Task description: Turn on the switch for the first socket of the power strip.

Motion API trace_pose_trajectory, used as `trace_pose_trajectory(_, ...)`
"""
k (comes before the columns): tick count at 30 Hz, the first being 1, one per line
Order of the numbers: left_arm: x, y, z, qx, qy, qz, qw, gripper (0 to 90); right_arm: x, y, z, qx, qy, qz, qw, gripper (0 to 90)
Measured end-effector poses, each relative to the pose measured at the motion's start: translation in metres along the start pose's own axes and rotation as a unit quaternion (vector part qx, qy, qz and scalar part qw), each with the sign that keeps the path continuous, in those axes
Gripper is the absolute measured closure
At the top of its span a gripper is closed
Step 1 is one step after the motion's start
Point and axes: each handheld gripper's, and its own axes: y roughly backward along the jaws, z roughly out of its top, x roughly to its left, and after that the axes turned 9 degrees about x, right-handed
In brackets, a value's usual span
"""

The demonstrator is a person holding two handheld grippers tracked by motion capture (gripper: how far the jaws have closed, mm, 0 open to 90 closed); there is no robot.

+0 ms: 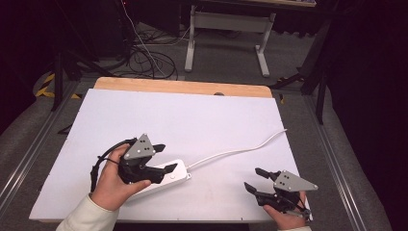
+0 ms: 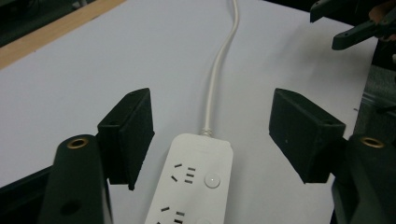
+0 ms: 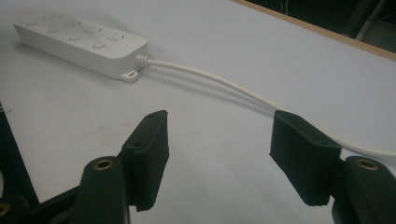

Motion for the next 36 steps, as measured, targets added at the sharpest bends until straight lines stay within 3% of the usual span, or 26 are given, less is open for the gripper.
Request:
trace_pose_trajectory(3,0.002,0.008,-0.004,-0.008,0.006,-0.003,0.9999,25.4,0.0,0.0,0.0,-0.001,-0.001,0.001,1.0,38.2)
trace_pose_trajectory(6,0.003,0.013,-0.011,-0.013,-0.001,0.01,0.9999,19.4,0.0,0.0,0.0,-0.001,-0.001,0.002,1.0,38.2)
trace_pose_trajectory(18,0.021,0.029,-0.045,-0.041,-0.014,0.006,0.999,11.0,0.0,0.001,0.0,-0.003,0.001,0.004,1.0,38.1)
trace_pose_trajectory(26,0.031,0.04,-0.072,-0.067,0.003,0.016,0.9976,10.9,0.001,0.001,0.0,-0.003,0.001,0.003,1.0,38.1)
trace_pose_trajectory(36,0.035,0.051,-0.111,-0.086,0.008,0.026,0.996,9.2,0.001,0.001,0.0,-0.004,0.002,0.003,1.0,38.1)
